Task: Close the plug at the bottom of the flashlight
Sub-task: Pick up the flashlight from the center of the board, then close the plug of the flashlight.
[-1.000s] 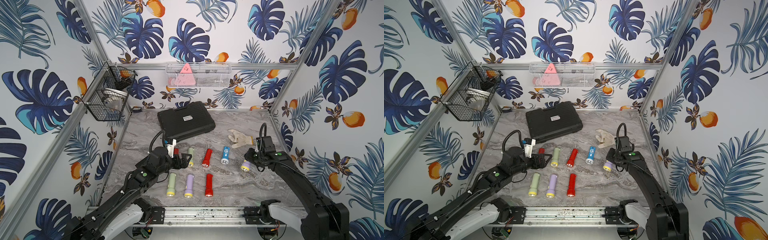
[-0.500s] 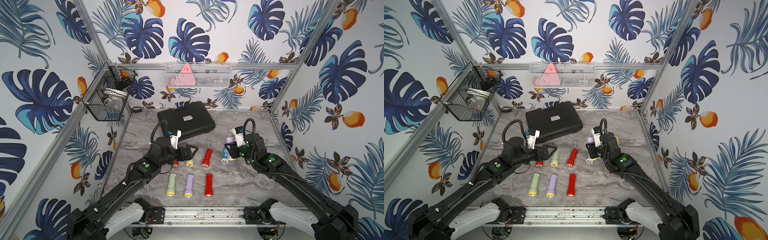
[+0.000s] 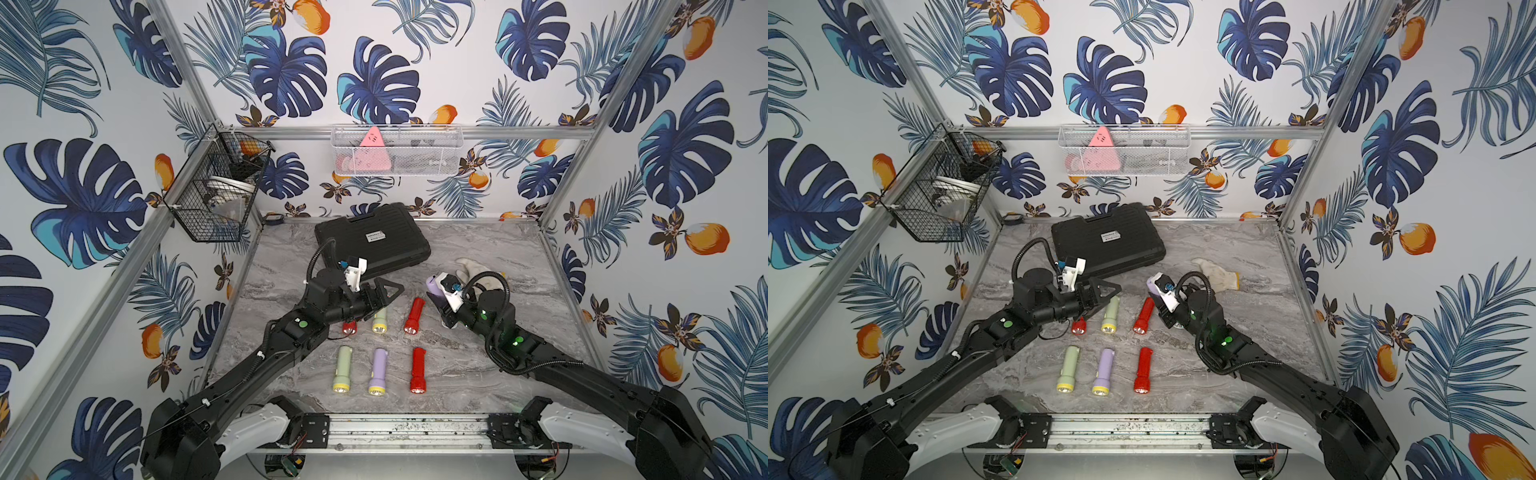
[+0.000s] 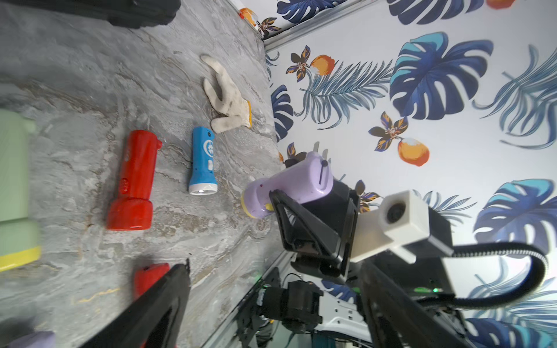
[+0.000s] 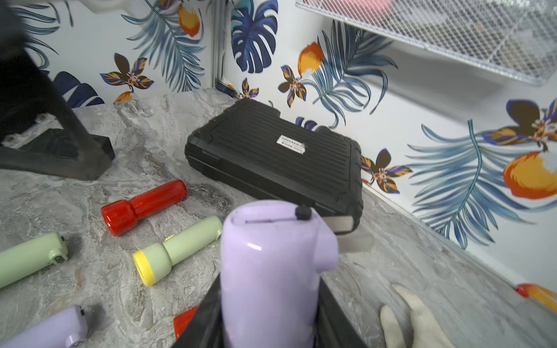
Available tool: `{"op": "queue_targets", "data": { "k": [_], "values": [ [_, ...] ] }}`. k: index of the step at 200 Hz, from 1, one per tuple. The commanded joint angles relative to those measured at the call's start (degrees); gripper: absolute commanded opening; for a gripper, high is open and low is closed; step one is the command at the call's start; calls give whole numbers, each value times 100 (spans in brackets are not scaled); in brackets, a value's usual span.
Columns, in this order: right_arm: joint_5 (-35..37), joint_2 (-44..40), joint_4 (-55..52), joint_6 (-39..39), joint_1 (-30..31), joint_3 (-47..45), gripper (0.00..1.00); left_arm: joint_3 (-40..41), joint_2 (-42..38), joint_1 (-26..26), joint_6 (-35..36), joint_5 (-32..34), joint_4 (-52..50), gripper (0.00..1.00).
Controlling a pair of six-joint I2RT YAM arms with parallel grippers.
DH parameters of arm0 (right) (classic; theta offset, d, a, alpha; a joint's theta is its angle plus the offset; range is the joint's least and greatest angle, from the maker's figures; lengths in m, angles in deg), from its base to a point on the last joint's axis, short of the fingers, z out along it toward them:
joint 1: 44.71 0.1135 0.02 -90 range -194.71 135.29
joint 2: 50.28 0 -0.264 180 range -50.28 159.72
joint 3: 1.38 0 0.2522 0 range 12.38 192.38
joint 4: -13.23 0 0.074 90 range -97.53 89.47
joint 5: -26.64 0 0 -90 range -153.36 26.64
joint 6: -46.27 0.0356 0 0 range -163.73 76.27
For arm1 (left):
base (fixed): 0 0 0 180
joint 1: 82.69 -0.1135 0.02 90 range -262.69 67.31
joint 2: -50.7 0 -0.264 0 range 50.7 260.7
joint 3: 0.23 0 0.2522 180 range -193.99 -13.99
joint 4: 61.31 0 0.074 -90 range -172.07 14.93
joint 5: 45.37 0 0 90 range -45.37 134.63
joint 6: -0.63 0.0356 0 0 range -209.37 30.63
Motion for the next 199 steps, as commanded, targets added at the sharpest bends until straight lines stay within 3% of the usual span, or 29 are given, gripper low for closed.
{"op": "queue_targets", "data": {
  "k": [1,60,108,147,199],
  "values": [
    [-271,-20,1041,-854,109,-138,0,100,-7,-9,-1115,-251,960,88],
    [-82,325,1699,-1615,478,-389,0,88,-276,-9,-1773,-123,852,82],
    [-7,673,1839,-2065,748,-276,0,500,-353,-9,-2603,-56,1199,65],
    [74,1010,2138,-2287,866,-191,0,583,-398,19,-2777,-57,1247,66],
    [53,1169,2277,-2032,897,-26,0,837,-421,26,-3106,12,1478,65]
  ]
}}
